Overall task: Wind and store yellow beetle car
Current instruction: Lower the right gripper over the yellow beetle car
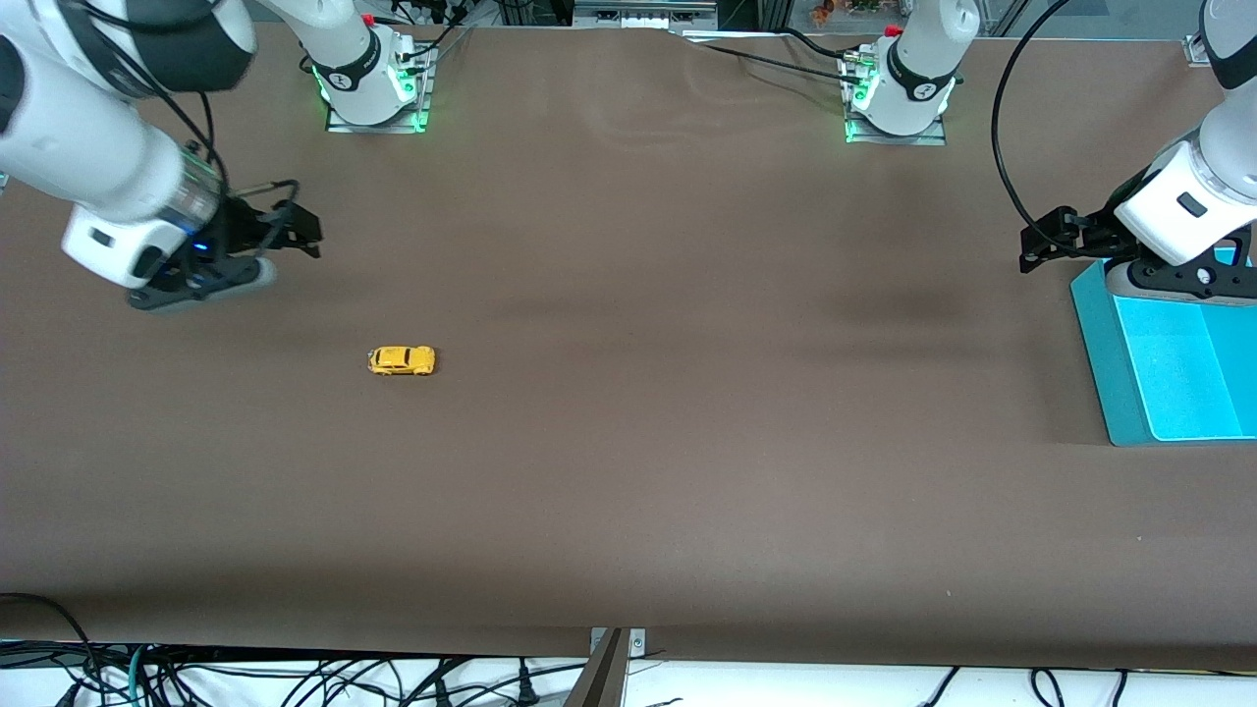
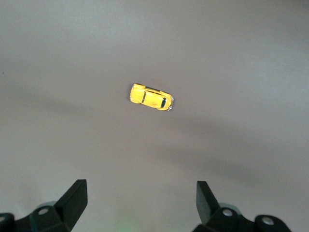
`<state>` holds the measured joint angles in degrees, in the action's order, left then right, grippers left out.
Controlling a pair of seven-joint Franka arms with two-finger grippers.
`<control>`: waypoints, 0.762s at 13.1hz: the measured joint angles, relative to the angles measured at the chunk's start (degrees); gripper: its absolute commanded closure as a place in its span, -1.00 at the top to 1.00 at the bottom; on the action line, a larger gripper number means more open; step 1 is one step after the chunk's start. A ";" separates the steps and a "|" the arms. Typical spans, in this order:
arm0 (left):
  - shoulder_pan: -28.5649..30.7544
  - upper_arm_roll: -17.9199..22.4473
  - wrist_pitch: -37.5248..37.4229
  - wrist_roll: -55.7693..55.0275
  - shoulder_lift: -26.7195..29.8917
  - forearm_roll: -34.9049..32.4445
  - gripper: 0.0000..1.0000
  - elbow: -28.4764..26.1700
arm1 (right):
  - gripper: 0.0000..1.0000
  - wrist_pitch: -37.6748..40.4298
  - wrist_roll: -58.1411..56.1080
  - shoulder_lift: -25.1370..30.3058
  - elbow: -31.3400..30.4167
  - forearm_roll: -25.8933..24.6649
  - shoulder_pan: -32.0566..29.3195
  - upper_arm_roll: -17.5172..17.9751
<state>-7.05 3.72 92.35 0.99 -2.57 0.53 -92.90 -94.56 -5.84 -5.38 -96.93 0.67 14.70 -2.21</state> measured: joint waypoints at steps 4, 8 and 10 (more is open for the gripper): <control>-0.01 0.00 0.00 0.00 -0.02 0.00 1.00 0.03 | 1.00 -1.95 -11.33 -3.98 -0.13 0.02 0.87 0.03; -0.01 0.00 0.00 0.00 -0.03 0.00 1.00 0.05 | 1.00 -7.73 -22.62 -6.92 -3.23 0.02 1.85 0.04; -0.01 0.00 0.00 0.00 -0.04 0.00 1.00 0.05 | 1.00 -10.45 -27.36 -7.61 -5.06 0.02 1.85 -0.01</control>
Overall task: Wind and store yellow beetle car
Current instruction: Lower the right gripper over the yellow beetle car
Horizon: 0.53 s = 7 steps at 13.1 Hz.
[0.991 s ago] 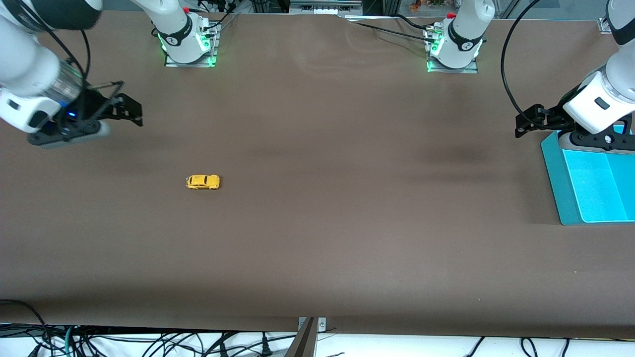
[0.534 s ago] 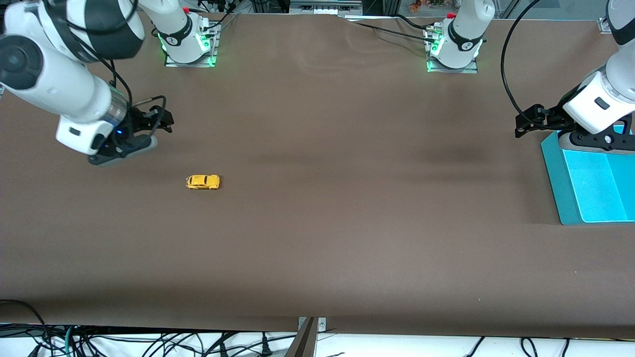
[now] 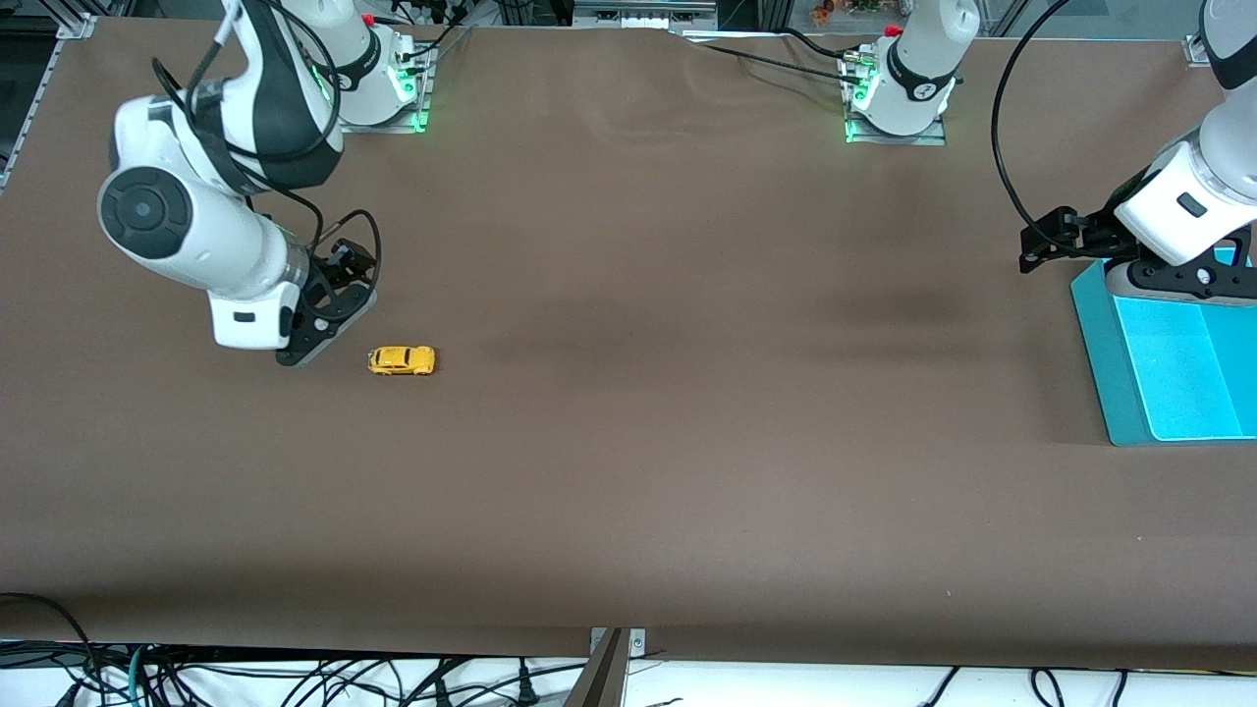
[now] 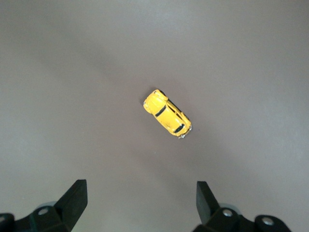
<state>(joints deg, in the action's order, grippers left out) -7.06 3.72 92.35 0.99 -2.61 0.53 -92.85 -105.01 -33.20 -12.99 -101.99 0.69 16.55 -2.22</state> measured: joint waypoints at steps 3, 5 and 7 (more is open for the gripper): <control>0.00 0.00 0.00 0.00 0.00 0.00 1.00 0.00 | 1.00 -4.08 -11.86 -1.60 -2.38 0.00 -0.04 -0.08; 0.00 0.01 0.00 0.00 -0.01 0.00 1.00 0.00 | 1.00 -10.44 -18.48 -2.50 -6.06 0.00 -0.06 -0.09; 0.00 0.06 0.00 0.00 -0.02 0.00 1.00 0.00 | 1.00 -18.91 -23.94 -3.59 -10.92 0.00 -0.06 -0.10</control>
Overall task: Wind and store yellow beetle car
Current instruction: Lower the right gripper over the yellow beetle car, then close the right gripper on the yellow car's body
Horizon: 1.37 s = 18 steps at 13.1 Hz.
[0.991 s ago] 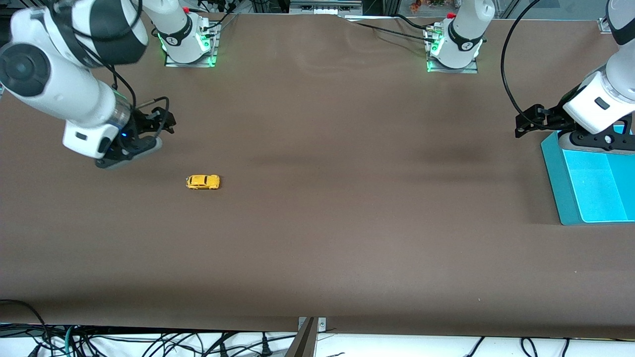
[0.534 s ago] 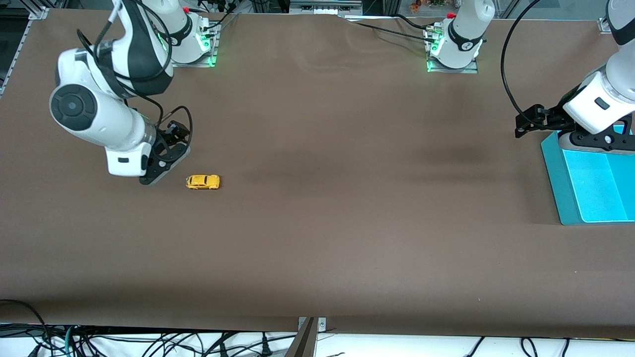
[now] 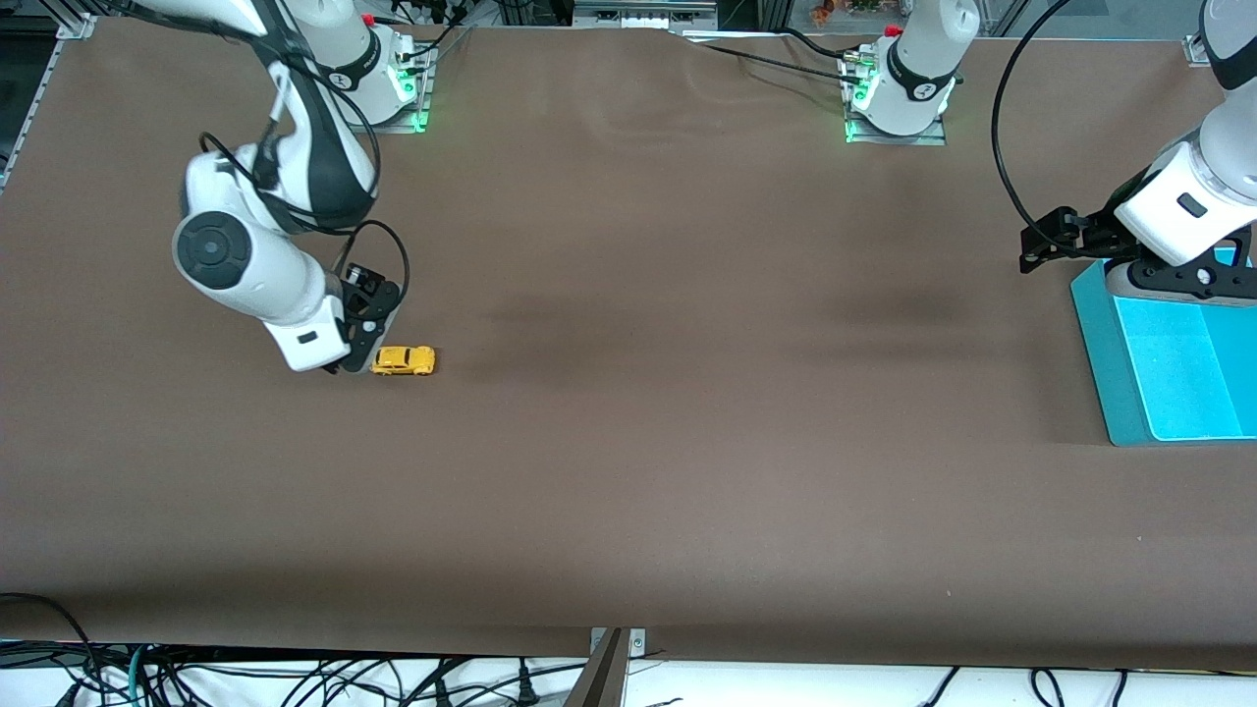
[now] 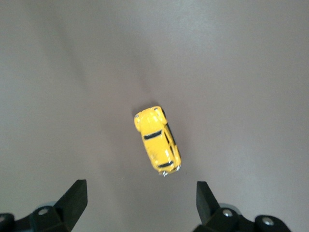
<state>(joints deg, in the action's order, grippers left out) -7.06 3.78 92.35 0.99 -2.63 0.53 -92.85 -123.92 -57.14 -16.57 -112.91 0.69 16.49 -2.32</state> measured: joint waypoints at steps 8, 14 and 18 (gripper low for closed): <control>0.01 0.01 -0.02 0.00 -0.04 0.00 1.00 0.00 | 1.00 -23.05 -11.16 -4.21 -12.54 0.00 -0.07 0.13; 0.10 0.16 -0.02 0.00 -0.04 0.00 1.00 0.00 | 0.58 -27.58 -11.51 -6.69 -12.73 0.00 -0.13 1.33; 0.15 0.22 -0.02 0.00 -0.04 0.00 1.00 0.00 | 0.37 -28.10 -11.85 -7.21 -12.74 0.00 -0.82 1.33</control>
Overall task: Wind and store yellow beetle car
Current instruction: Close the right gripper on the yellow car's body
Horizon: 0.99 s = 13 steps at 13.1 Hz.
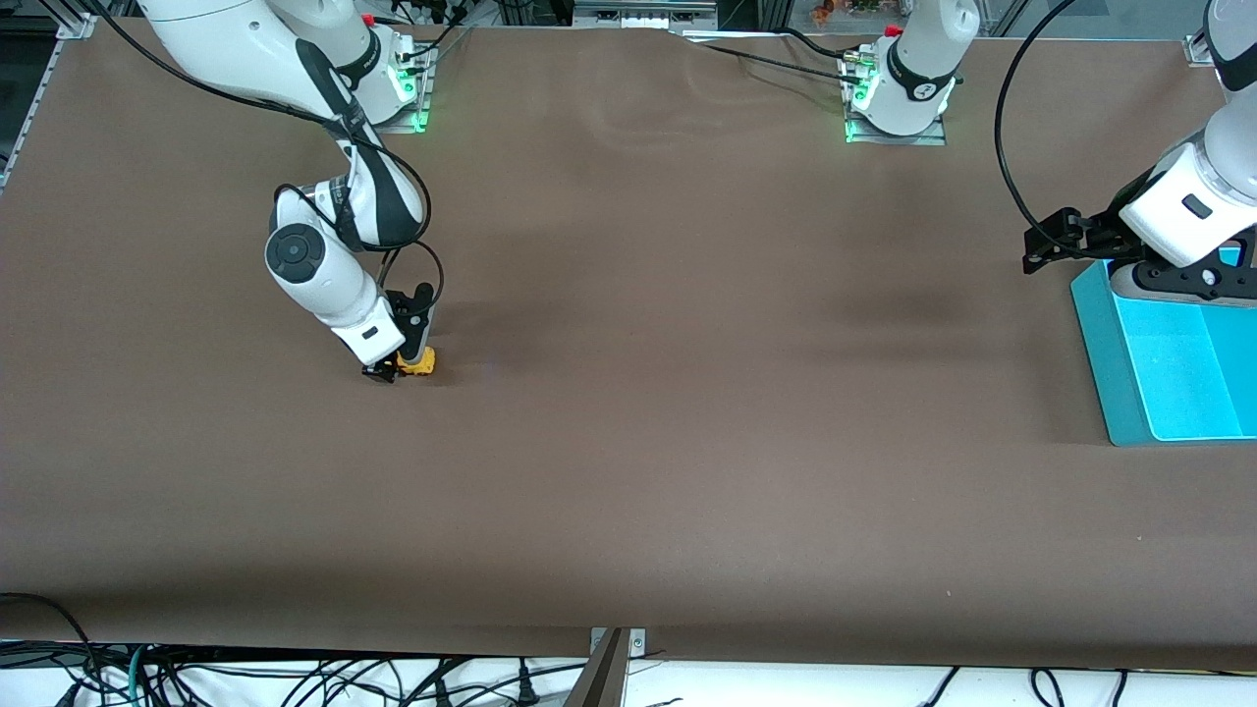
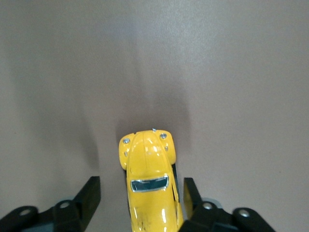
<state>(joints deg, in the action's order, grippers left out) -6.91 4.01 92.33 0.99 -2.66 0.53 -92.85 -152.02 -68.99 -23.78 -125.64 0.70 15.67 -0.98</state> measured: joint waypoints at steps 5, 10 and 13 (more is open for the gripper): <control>0.00 0.01 0.00 0.00 0.00 0.00 1.00 0.00 | -0.38 -0.54 -0.56 -0.17 0.01 0.00 -0.60 0.02; 0.01 0.02 0.00 0.00 0.00 0.00 1.00 0.00 | -0.67 -0.98 -0.61 -0.20 0.03 0.00 -0.60 0.49; 0.03 0.02 0.00 0.00 0.00 0.00 1.00 0.00 | -0.67 -0.98 -1.38 -0.21 0.03 0.00 -0.69 0.50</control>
<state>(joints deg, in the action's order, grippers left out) -6.89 4.03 92.33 0.99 -2.67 0.53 -92.85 -153.00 -70.37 -23.99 -125.61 0.70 14.98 -0.49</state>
